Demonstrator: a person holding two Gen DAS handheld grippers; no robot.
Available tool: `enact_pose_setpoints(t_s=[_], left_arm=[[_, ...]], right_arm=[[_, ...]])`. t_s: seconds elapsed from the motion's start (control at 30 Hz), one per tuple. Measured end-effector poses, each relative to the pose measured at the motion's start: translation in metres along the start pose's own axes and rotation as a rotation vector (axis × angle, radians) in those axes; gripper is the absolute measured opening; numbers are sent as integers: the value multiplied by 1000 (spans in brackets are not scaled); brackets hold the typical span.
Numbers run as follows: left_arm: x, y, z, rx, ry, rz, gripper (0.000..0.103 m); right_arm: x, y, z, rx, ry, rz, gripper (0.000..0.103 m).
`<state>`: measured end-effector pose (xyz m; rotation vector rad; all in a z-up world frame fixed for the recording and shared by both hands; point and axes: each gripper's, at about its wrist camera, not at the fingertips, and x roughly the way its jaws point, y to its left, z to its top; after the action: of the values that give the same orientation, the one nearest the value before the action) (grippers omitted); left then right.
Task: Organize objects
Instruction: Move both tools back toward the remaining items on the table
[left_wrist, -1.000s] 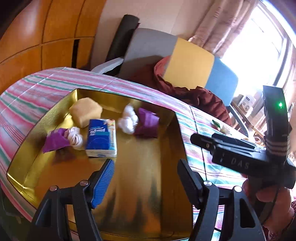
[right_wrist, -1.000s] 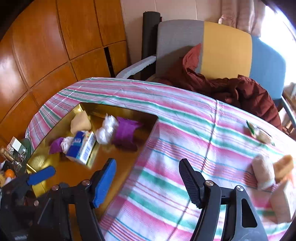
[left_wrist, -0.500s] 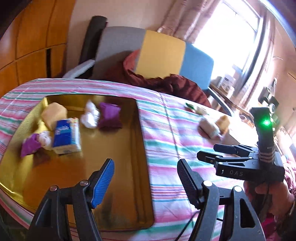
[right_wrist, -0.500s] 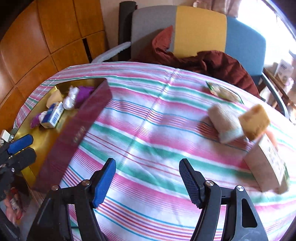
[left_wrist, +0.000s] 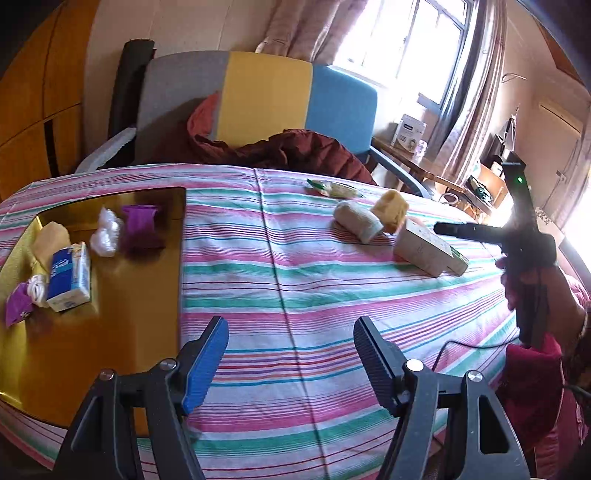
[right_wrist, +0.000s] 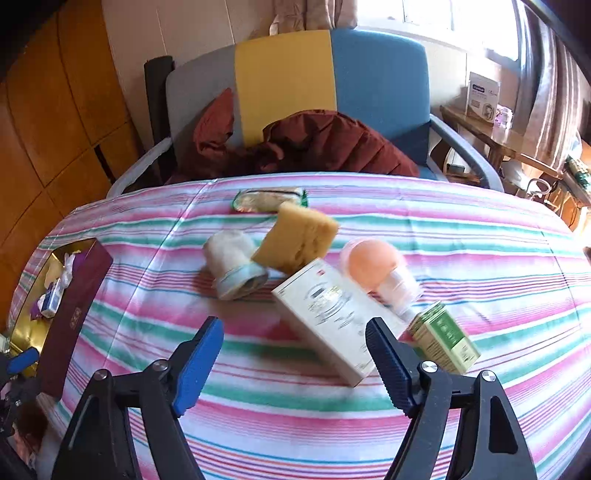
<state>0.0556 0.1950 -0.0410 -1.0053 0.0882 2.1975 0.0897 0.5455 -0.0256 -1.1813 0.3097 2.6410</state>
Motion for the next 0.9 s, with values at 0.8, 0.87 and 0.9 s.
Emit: enact_pose_setpoints(t_s=[0.8,0.87,0.9], left_arm=[[29,-36,-6,78,85,10,71],[31,-36,-5,76,89,10,71],[32,-36,-5,75,92,10,71]], right_arm=[[16,-24,4,147,8,335,81],[10,-51,8,214,-40,141,81],[9,-59,10,212,-38,35,81]])
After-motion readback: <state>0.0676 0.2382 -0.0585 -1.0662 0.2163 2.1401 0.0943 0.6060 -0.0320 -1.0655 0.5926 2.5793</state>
